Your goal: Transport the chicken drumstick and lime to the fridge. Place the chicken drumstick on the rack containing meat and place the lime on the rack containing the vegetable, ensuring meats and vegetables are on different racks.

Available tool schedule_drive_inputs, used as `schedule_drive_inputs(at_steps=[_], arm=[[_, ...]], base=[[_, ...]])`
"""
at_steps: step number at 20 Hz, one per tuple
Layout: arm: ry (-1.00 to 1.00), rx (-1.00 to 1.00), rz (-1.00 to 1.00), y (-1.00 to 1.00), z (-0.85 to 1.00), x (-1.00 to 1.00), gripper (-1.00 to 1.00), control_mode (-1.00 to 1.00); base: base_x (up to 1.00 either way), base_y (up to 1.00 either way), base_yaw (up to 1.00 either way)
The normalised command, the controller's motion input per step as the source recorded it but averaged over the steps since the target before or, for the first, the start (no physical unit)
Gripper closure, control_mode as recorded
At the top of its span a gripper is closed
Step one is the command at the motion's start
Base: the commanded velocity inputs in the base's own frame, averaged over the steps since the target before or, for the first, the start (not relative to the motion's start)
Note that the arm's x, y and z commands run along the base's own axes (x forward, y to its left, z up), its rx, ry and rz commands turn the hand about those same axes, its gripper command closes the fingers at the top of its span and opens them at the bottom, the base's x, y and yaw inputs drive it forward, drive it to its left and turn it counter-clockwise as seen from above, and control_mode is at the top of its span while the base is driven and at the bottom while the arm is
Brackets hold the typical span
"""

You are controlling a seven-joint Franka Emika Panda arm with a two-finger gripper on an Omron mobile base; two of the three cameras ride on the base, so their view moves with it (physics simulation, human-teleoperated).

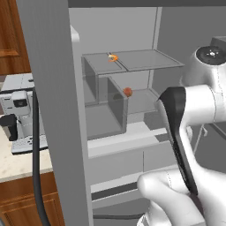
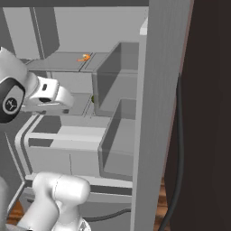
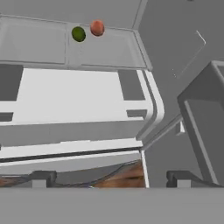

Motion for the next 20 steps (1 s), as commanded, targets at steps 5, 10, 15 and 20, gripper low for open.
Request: schedule_drive_inputs(at_steps=[5,10,15,20], arm=[[-0.27,0.11,0.10,0.04,0.03,-0.54,-1.00,-1.00],[-0.27,0.08,0.10,0.01,0.15,-0.30,-1.00,-1.00],[-0.14,0.00,0.01,0.00,0.52,-0.28,-1.00,-1.00],[-0.08,0.00,0.00,0.01,0.55,-0.31,-1.00,-1.00]], base=[[0.00,0.00,0.00],[0.00,0.00,0.00],[0.00,0.00,0.00],[0.00,0.00,0.00]])
